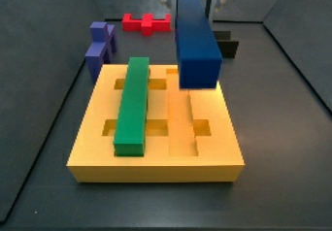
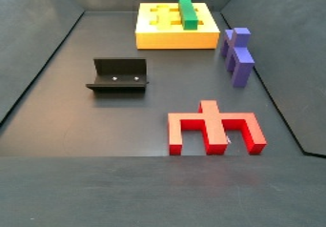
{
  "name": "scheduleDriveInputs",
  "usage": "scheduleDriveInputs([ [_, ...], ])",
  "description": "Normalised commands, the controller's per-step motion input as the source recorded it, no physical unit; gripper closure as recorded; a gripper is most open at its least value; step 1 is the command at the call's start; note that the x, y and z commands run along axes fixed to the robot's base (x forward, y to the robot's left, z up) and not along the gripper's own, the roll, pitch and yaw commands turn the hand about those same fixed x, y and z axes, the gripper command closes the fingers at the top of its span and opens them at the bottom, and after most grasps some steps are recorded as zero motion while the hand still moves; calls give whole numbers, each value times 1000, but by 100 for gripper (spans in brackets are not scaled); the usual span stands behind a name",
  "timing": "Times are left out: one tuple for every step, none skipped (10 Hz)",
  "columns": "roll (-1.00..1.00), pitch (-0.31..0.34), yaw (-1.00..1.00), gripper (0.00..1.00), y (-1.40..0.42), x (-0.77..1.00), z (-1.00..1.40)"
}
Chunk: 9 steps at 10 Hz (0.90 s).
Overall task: Pick up the blue object. Move up. Move to above the board. Insert the blue object.
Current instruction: Insert the blue object.
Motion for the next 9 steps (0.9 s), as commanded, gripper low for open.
scheduleDriveInputs([
  [71, -186, 17, 100, -166, 103, -854],
  [119, -211, 0, 100, -37, 14, -746],
  [210, -101, -43, 100, 0, 97, -780],
  [243, -143, -183, 100, 6, -40, -686],
  [221, -171, -271, 100, 0, -169, -629],
  [224, -217, -89, 100, -14, -209, -537],
  [207, -219, 71, 100, -211, -66, -406],
  [144, -200, 277, 100, -211, 0, -366],
  [94, -164, 309, 100, -140, 0, -357],
])
